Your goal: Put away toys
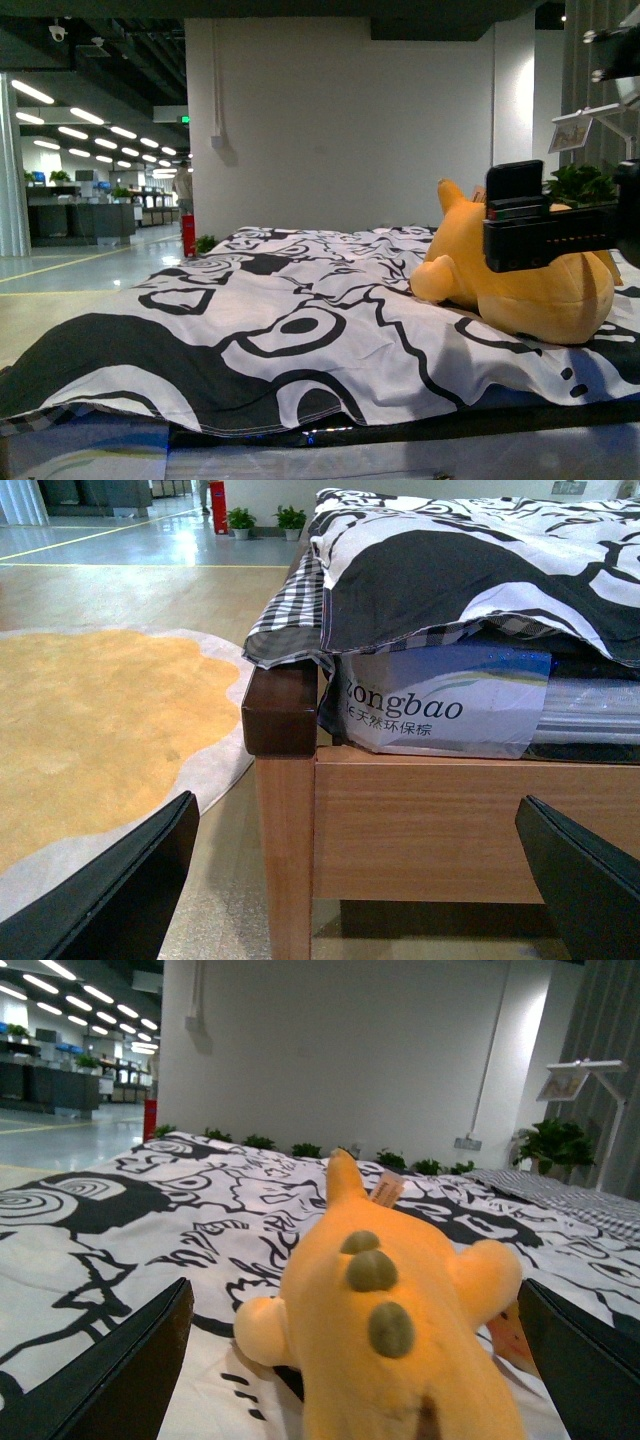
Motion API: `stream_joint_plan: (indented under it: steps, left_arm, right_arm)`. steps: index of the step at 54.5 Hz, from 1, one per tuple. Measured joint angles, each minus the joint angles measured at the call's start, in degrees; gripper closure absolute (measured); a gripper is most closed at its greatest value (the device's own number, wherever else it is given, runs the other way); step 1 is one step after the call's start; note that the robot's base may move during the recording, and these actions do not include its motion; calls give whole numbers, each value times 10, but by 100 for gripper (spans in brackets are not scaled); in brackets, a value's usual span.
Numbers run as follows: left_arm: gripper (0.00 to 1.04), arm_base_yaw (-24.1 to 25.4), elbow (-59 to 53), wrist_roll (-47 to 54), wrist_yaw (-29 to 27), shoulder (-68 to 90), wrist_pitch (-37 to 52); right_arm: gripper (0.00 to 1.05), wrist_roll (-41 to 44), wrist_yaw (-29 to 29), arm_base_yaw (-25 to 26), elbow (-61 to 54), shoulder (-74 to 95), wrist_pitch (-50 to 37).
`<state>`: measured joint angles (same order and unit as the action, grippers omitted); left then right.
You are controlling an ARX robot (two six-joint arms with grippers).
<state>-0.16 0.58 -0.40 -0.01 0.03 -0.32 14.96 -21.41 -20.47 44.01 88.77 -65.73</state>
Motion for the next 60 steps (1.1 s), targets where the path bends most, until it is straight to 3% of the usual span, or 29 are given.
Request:
stream_joint_plan:
  steps: [26,41,60]
  left_arm:
    - [6,0,0,0,0,0,0]
    - [6,0,0,0,0,0,0]
    - [6,0,0,0,0,0,0]
  right_arm:
    - [7,119,-26,-37,144,129,-33]
    - [7,132,-35,3,206,161,22]
    - [7,104,-22,47,188,162,77]
